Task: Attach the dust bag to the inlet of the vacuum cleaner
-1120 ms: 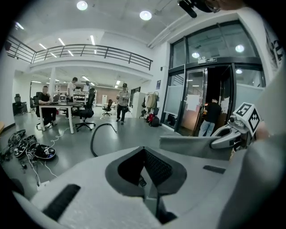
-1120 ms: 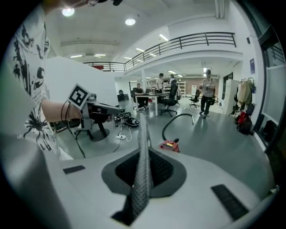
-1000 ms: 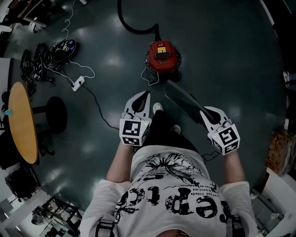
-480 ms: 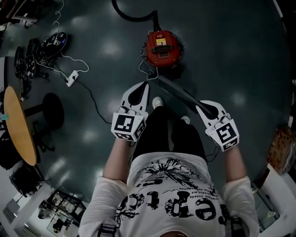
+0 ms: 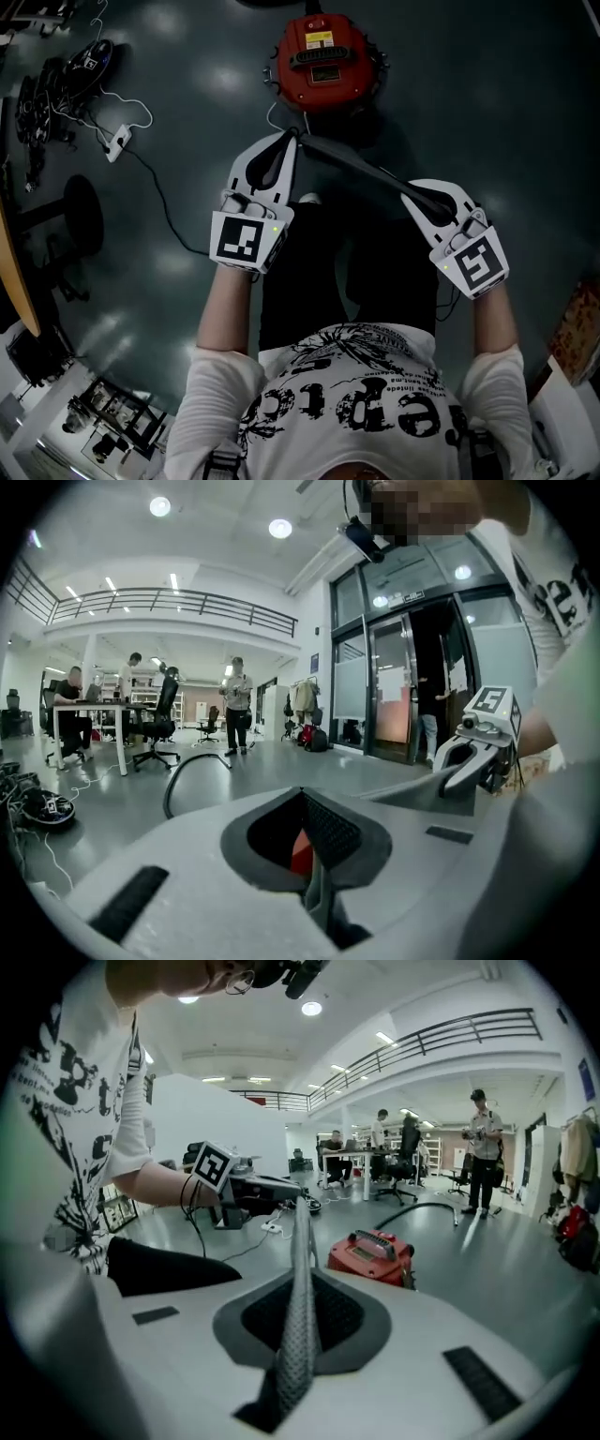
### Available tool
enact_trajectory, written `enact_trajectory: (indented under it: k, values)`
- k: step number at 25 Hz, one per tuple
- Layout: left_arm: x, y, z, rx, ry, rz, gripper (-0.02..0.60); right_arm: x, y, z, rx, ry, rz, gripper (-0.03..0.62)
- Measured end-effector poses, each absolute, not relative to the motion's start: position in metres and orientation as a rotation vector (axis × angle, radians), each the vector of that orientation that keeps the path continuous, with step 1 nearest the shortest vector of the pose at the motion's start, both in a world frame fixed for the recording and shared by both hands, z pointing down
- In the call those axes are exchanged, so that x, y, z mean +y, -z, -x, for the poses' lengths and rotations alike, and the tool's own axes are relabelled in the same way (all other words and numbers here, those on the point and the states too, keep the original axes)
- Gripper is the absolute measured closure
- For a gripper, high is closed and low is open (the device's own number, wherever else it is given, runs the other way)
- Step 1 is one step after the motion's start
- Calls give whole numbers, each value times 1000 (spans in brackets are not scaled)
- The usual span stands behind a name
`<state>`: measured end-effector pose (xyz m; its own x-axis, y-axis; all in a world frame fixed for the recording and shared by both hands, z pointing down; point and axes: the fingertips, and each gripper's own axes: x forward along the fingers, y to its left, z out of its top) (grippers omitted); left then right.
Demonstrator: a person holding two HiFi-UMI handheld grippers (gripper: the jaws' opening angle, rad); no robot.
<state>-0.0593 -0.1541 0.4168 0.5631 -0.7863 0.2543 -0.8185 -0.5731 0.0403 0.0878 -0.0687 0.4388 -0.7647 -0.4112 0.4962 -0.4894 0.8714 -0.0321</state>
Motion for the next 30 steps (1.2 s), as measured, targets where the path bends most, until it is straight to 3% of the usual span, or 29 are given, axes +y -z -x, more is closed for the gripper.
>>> enact_trajectory:
  k: [8,13,18,30]
  values:
    - [-188,-533,66,-1334,-435,-2755,580,-85,-571,-90,-2506,13,-499,572]
    - [-227,-547,71,-1489,-522,-2776,578,-91,-602,-84,-2503,2,-441,572]
    - [-276,-563,51,-1441,-762,-2883,437,-99,-609,-78,-2519,-16,-371,572]
    - [-340,-593,34,-1268,-1139,-3032,431,-104,-635,-76,-2482,-30,-306,572]
